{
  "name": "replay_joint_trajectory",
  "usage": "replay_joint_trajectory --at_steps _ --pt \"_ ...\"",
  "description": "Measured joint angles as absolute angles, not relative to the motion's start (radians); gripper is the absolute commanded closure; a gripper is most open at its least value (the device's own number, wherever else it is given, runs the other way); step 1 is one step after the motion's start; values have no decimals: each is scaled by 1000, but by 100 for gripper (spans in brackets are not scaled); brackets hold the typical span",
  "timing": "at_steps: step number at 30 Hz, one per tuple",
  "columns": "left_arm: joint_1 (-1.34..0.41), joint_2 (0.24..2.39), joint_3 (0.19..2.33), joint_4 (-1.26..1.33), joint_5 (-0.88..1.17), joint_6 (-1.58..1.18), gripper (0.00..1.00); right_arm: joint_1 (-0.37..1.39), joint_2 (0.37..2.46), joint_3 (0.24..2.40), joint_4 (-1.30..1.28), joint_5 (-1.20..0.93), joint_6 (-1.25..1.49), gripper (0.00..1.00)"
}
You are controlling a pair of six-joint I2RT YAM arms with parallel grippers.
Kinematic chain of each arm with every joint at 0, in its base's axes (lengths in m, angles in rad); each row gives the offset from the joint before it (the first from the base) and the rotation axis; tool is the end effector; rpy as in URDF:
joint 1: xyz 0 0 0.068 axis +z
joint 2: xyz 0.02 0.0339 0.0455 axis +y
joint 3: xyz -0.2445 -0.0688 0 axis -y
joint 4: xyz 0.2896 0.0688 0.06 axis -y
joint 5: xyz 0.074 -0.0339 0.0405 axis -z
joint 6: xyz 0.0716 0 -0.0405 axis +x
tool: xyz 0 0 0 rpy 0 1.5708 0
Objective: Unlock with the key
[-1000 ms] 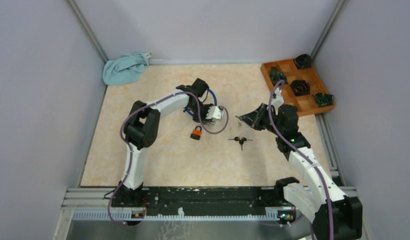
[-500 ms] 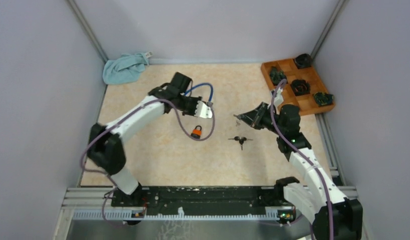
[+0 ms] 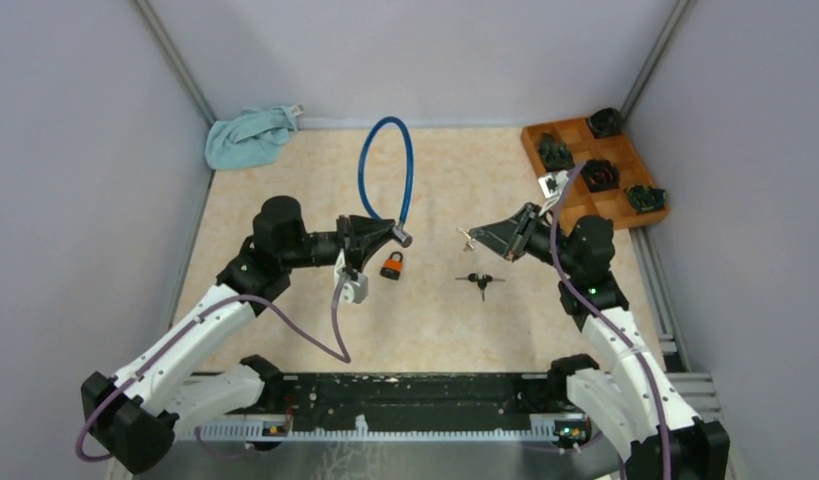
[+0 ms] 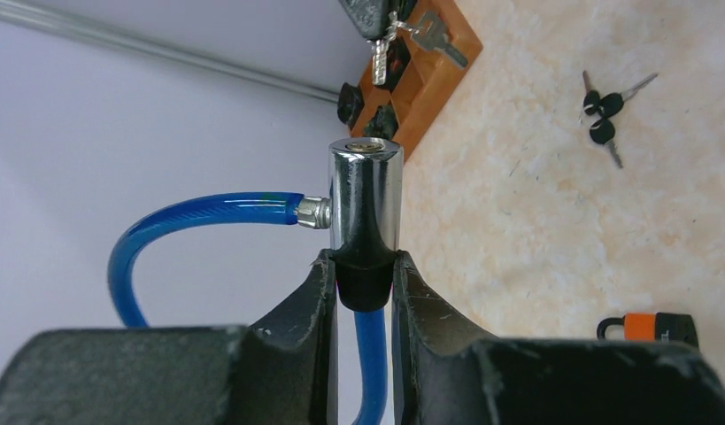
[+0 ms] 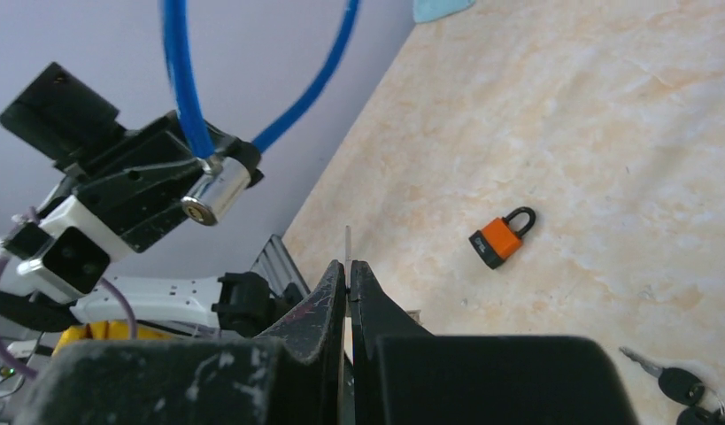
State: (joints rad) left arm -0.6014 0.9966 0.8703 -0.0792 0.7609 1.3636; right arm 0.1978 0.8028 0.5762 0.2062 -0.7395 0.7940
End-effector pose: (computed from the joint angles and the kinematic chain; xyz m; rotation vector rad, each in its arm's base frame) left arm 0.2238 -0.2134 0.3162 1.6563 0.4654 -0.1126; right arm 0.2579 0.1009 0.2802 -0.1141 1.7569 1.3284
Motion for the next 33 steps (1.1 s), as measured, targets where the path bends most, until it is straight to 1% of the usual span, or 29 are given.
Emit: replay_joint_trajectory --at_steps 3,9,18,26,33 --pt "-602 958 830 -48 812 1357 100 198 780 576 236 -775 806 100" --pt "-604 893 820 17 884 1361 100 198 773 576 306 -826 838 100" --pt "-604 890 801 67 897 1361 100 216 775 577 435 -867 887 100" --pt "-605 892 799 75 879 1356 100 352 800 627 397 -829 812 100" --pt "-605 877 800 67 889 1321 100 358 809 638 403 -820 805 100"
